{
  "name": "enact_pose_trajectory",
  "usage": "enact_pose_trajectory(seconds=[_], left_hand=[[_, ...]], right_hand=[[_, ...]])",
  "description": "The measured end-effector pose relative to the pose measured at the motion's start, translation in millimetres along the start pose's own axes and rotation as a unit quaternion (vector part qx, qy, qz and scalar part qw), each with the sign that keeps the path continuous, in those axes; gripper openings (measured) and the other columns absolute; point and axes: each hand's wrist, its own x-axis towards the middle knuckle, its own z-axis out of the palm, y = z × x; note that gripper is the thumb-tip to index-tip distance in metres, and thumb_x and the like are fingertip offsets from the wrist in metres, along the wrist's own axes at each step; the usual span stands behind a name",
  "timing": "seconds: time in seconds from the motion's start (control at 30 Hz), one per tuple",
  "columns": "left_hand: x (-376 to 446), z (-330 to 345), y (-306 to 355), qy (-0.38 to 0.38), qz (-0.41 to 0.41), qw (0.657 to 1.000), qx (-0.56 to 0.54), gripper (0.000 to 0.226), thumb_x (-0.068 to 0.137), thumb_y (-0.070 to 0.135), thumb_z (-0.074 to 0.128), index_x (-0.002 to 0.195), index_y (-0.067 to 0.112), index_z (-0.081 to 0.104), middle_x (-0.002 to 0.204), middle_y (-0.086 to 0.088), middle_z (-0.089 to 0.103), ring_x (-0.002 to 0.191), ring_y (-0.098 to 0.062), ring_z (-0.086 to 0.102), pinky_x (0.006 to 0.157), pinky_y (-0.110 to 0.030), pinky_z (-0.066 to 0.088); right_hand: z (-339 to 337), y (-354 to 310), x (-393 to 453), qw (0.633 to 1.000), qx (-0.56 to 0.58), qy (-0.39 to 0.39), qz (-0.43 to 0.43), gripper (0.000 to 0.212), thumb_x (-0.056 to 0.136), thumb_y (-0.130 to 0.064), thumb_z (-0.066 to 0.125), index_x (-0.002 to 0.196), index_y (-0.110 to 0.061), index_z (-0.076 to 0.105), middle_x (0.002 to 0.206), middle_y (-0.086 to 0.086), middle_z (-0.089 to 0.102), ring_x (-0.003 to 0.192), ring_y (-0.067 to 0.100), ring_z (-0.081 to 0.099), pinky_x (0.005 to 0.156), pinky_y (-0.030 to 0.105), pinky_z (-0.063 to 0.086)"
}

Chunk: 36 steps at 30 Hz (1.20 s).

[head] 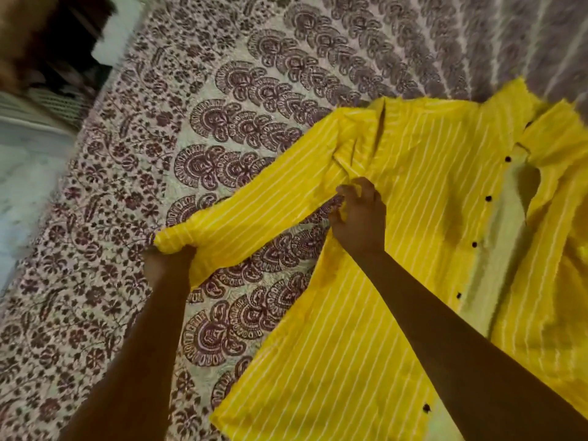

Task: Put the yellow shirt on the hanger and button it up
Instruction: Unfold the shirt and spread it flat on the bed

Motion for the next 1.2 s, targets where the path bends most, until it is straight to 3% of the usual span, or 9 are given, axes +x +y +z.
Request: enact_pose_trajectory(seconds=[0.23,0.33,0.5,0.63,0.7,0.83,0.93,1.03,1.2], left_hand=[[17.1,-43.7,4.4,-0.134,0.053,0.979,-0.146,0.028,0.094,0.024,0.051,0.116,0.006,0.052,0.094,-0.009,0.057,0.081,-0.026,0.056,0.072,-0.041,0.051],[57.7,-68.6,-2.9,-0.055,0.029,0.990,-0.129,0.036,0.093,0.031,0.051,0.111,0.000,0.055,0.079,-0.003,0.050,0.064,-0.013,0.045,0.068,-0.030,0.046],[113.9,-78.3,-21.4,-0.012,-0.003,0.995,-0.097,0.053,0.075,0.038,0.069,0.117,0.008,0.057,0.112,-0.026,0.061,0.087,-0.027,0.056,0.082,-0.045,0.048],[106.6,-75.3,-7.8,0.068,0.014,0.994,-0.080,0.041,0.080,0.023,0.070,0.117,0.014,0.054,0.110,-0.012,0.058,0.092,-0.017,0.049,0.064,-0.011,0.045],[107.2,-67.4,-3.6,0.105,0.026,0.991,-0.080,0.045,0.081,0.020,0.068,0.121,0.011,0.051,0.114,-0.014,0.058,0.095,-0.018,0.051,0.069,-0.020,0.045],[108.7,-70.4,7.2,0.123,0.081,0.988,-0.049,0.042,0.079,0.021,0.067,0.119,0.013,0.053,0.116,-0.017,0.062,0.099,-0.028,0.059,0.081,-0.032,0.045],[110.5,-70.9,4.7,0.113,0.102,0.987,-0.049,0.041,0.080,0.018,0.066,0.117,0.012,0.051,0.106,-0.015,0.062,0.089,-0.025,0.059,0.080,-0.036,0.048],[111.5,-72.0,-7.1,0.095,0.094,0.988,-0.082,0.042,0.080,0.018,0.066,0.118,0.009,0.048,0.111,-0.020,0.061,0.095,-0.032,0.061,0.081,-0.042,0.050],[110.0,-75.9,-14.8,0.097,0.071,0.984,-0.133,0.021,0.085,0.027,0.060,0.101,0.026,0.046,0.107,-0.011,0.058,0.094,-0.024,0.056,0.083,-0.039,0.047]], right_hand=[[23.9,-4.2,23.1,0.995,-0.090,-0.034,-0.007,0.057,0.071,-0.033,0.047,0.121,-0.006,0.055,0.146,0.024,0.032,0.134,0.043,0.031,0.107,0.055,0.025],[29.0,-7.3,23.4,0.995,-0.090,-0.034,-0.029,0.050,0.073,-0.024,0.053,0.120,-0.008,0.055,0.147,0.022,0.032,0.136,0.043,0.028,0.109,0.056,0.022],[37.1,-18.5,25.4,0.984,-0.101,-0.035,-0.145,0.037,0.074,-0.031,0.040,0.098,-0.013,0.060,0.145,0.018,0.039,0.132,0.040,0.035,0.107,0.053,0.024],[46.4,-32.8,31.1,0.955,-0.158,-0.038,-0.248,0.035,0.077,-0.028,0.048,0.108,-0.016,0.058,0.139,0.014,0.047,0.126,0.036,0.044,0.104,0.048,0.020],[49.6,-40.0,40.2,0.943,-0.194,-0.039,-0.268,0.038,0.077,-0.025,0.058,0.114,-0.016,0.058,0.125,0.011,0.059,0.114,0.033,0.054,0.099,0.046,0.026],[51.3,-58.1,52.6,0.909,-0.274,-0.065,-0.309,0.019,0.072,-0.020,0.056,0.088,-0.020,0.066,0.089,0.002,0.069,0.077,0.025,0.065,0.075,0.033,0.047],[46.6,-71.7,51.9,0.931,-0.196,-0.044,-0.306,0.019,0.075,-0.017,0.050,0.087,-0.014,0.065,0.079,0.005,0.067,0.064,0.026,0.063,0.054,0.027,0.047],[50.7,-79.7,37.2,0.938,-0.097,0.009,-0.333,0.024,0.086,-0.021,0.043,0.096,-0.011,0.062,0.092,0.010,0.066,0.076,0.029,0.061,0.064,0.033,0.046],[62.7,-62.1,16.4,0.944,-0.215,-0.026,-0.248,0.035,0.079,-0.028,0.041,0.101,-0.008,0.060,0.104,0.012,0.063,0.087,0.032,0.060,0.076,0.037,0.042]])
